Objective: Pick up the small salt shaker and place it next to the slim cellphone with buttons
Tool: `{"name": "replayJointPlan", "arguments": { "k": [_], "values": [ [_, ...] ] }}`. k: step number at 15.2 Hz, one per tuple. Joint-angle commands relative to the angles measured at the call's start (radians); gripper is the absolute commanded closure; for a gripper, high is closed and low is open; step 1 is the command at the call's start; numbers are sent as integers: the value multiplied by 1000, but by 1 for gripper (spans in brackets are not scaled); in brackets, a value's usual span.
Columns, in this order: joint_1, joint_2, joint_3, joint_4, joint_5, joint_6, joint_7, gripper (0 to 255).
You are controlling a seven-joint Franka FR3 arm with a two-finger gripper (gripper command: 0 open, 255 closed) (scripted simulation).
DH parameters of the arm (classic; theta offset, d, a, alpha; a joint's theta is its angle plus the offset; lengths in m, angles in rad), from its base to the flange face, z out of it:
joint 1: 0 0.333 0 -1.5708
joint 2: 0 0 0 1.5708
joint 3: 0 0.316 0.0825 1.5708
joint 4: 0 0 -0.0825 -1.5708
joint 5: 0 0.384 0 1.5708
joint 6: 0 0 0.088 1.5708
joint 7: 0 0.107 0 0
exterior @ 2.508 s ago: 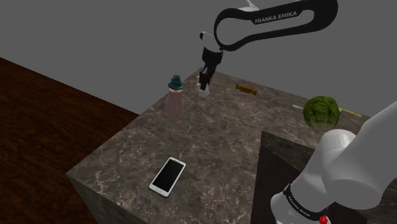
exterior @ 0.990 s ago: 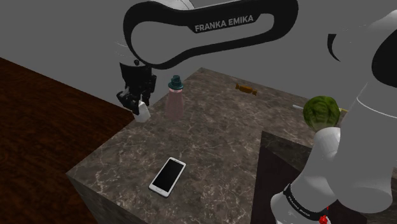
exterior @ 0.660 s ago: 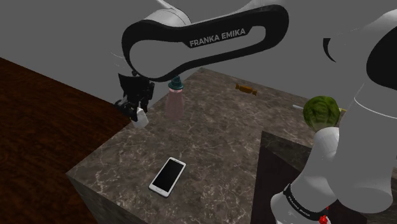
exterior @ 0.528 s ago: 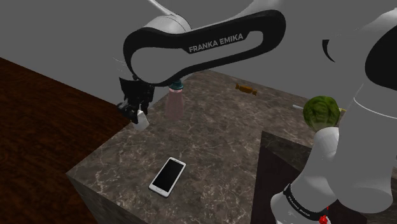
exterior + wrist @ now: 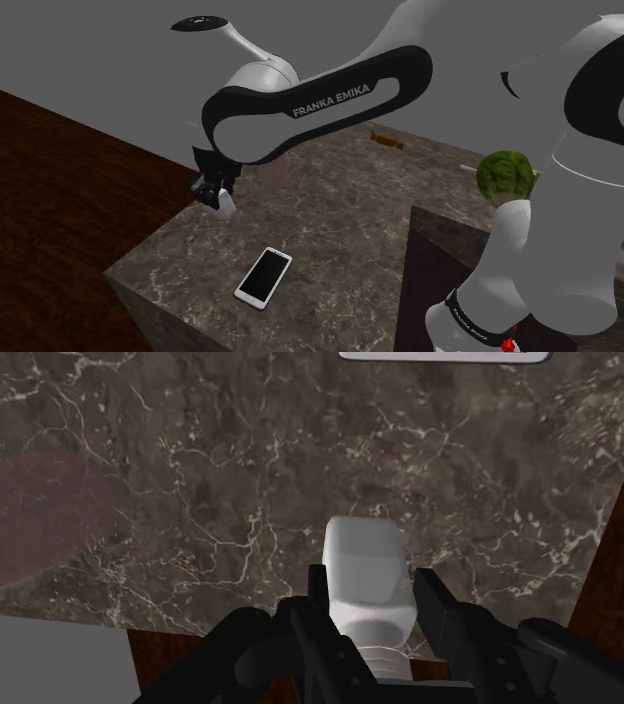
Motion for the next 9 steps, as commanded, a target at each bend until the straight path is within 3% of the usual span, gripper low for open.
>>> {"name": "replayJointPlan", "arguments": {
  "k": [1,9],
  "values": [
    [0,15,-1,-9,-4,24,5,255],
    [2,58,-6,-62,-21,118,24,255]
  ]
}}
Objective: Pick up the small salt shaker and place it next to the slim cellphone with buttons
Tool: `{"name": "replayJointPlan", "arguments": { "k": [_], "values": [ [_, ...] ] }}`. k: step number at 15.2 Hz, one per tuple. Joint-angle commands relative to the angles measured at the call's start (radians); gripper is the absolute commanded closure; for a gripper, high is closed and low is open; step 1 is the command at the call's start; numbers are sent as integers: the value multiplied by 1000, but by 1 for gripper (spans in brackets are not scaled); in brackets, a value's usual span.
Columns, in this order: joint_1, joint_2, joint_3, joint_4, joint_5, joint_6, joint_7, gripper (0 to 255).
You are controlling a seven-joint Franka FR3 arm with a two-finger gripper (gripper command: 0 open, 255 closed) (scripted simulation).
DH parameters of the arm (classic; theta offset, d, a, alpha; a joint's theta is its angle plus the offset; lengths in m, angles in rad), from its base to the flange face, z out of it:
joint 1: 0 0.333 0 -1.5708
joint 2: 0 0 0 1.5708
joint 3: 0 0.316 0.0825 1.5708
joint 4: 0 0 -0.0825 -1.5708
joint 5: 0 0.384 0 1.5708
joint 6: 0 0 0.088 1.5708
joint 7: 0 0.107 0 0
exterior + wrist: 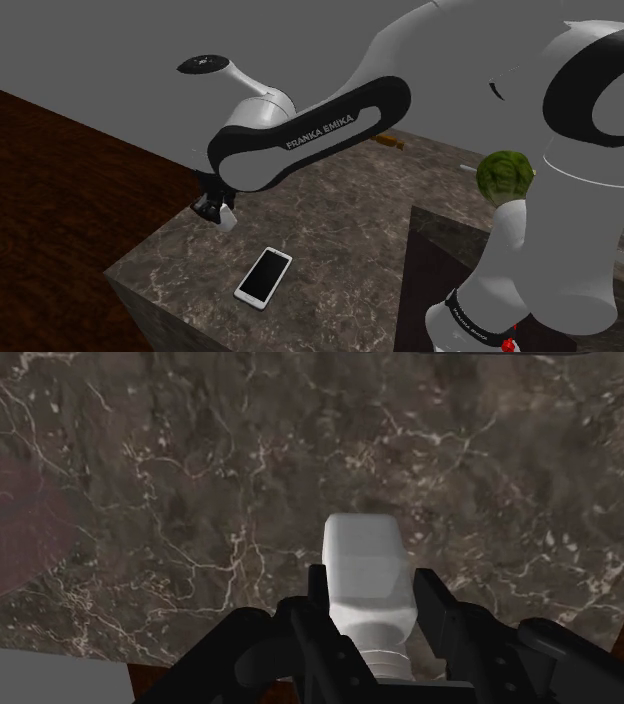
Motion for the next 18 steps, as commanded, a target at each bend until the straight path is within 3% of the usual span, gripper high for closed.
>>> {"name": "replayJointPlan", "arguments": {
  "k": [1,4,12,13,18],
  "values": [
    [1,13,-1,-11,-5,24,7,255],
    [2,35,-4,-28,-13,62,16,255],
    [2,35,-4,-28,-13,62,16,255],
    [2,35,-4,-28,-13,62,16,0],
    [2,35,-4,-28,-13,62,16,0]
  ]
}}
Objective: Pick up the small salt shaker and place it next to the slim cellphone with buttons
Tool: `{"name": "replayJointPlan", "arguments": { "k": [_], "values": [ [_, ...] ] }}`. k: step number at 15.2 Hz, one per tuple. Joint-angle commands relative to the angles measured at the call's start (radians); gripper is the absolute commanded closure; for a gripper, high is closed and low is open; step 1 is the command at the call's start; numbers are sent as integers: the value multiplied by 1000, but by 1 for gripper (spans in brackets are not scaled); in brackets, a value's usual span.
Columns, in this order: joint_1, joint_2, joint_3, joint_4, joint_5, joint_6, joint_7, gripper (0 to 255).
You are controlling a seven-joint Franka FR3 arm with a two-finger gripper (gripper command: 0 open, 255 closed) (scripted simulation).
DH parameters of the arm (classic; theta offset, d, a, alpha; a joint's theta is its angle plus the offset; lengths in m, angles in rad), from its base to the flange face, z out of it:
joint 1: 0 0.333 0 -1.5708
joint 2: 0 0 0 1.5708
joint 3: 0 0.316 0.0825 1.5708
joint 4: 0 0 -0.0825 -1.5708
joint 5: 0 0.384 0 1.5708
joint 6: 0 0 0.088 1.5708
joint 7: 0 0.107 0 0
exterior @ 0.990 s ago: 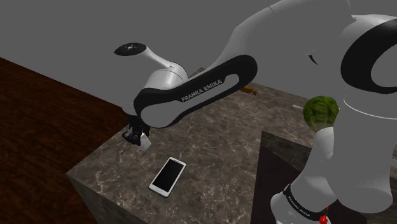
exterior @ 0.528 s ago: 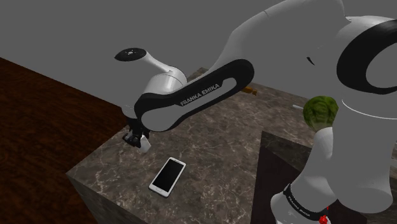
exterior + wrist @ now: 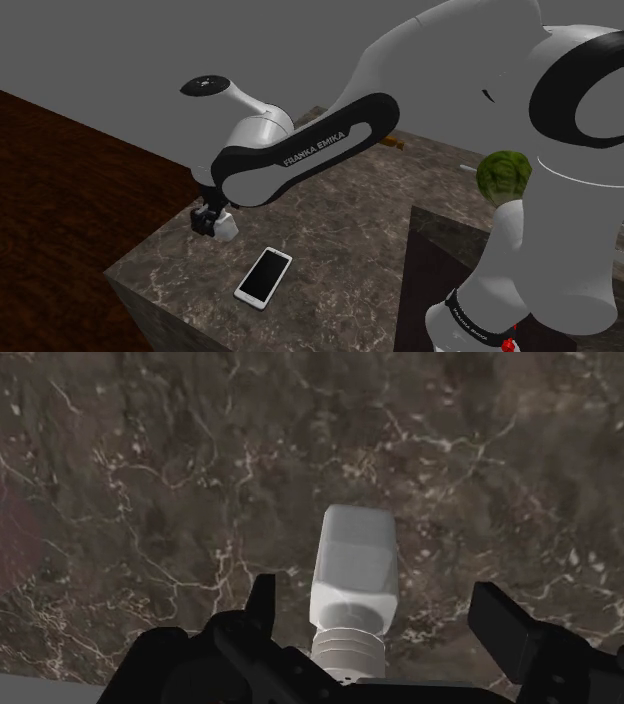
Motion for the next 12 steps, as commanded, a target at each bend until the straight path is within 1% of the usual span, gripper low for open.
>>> {"name": "replayJointPlan", "arguments": {
  "k": [1,4,12],
  "values": [
    [1,-19,3,9,6,-28,-4,0],
    [4,-65,10,42,21,-106,-13,0],
    [4,-65,10,42,21,-106,-13,0]
  ]
}}
